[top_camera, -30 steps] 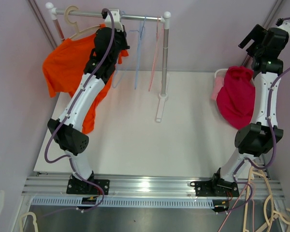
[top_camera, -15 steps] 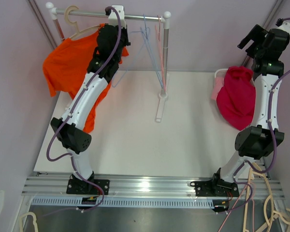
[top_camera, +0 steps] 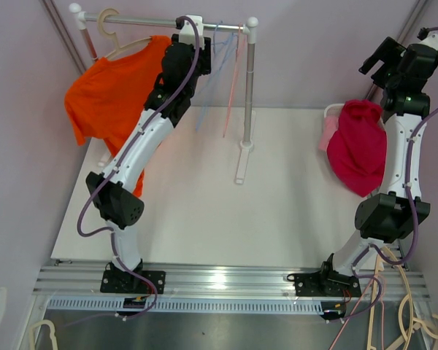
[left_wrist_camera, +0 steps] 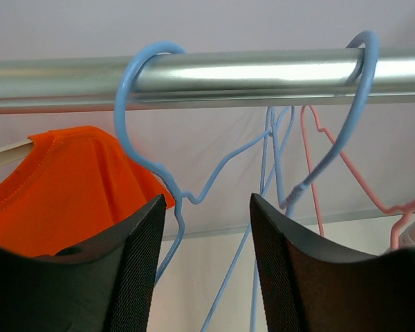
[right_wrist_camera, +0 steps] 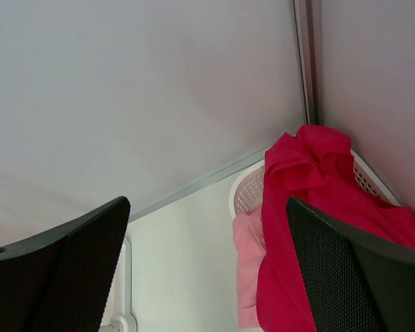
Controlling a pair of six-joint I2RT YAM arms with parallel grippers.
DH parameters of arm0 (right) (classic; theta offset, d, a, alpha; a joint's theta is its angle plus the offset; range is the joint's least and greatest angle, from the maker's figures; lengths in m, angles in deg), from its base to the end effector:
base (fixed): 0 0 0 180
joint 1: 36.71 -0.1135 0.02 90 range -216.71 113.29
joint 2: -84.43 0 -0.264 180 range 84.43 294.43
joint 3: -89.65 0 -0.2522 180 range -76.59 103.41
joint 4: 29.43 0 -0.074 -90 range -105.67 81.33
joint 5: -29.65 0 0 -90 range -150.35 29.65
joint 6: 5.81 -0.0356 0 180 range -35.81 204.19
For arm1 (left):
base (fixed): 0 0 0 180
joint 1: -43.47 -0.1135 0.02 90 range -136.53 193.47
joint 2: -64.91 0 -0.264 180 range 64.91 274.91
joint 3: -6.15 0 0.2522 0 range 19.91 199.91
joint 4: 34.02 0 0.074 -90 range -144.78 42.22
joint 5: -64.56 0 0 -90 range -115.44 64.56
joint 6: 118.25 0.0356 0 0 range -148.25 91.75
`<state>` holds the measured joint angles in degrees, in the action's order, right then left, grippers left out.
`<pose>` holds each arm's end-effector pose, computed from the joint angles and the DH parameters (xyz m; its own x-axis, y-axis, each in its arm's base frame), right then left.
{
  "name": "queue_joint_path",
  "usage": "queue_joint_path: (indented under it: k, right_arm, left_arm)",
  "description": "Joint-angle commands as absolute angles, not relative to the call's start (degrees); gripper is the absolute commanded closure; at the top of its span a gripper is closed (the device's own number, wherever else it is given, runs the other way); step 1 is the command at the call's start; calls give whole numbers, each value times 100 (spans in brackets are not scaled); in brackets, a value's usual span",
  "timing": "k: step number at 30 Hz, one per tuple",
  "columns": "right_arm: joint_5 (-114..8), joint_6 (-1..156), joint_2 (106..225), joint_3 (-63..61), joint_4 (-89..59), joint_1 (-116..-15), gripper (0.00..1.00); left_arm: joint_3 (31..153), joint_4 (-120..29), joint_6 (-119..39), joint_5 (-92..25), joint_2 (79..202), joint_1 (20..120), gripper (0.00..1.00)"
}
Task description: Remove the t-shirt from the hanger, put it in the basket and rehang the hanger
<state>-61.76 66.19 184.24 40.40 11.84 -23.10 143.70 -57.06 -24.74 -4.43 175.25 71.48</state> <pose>0.3780 -0.0924 0.4837 -0.0858 0.3386 -0.9370 0.3000 0.9056 0.2998 0.3971 -0.1968 0.4842 0.0716 0.0267 -0.9971 0.1185 0.9923 0.0350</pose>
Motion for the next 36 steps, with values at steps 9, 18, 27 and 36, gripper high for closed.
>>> queue_joint_path:
  k: [9, 18, 27, 36]
  right_arm:
    - [-5912, 6530, 18102, 3978, 1149, -2396, 0]
    - [-5868, 6556, 17909, 3750, 1176, -2476, 0]
    - [-5692, 6538, 17759, 3539, 1141, -2599, 1]
    - [-5701, 6556, 17706, 3407, 1009, -2783, 1]
  left_arm:
    - [14102, -5920, -2947, -1084, 16581, 7186, 36]
    - [13549, -6457, -3413, -1840, 15380, 6827, 23]
    - [11975, -5692, -3952, -3415, 14287, 4629, 1]
    - [12212, -5350, -3072, -3441, 14998, 4040, 0]
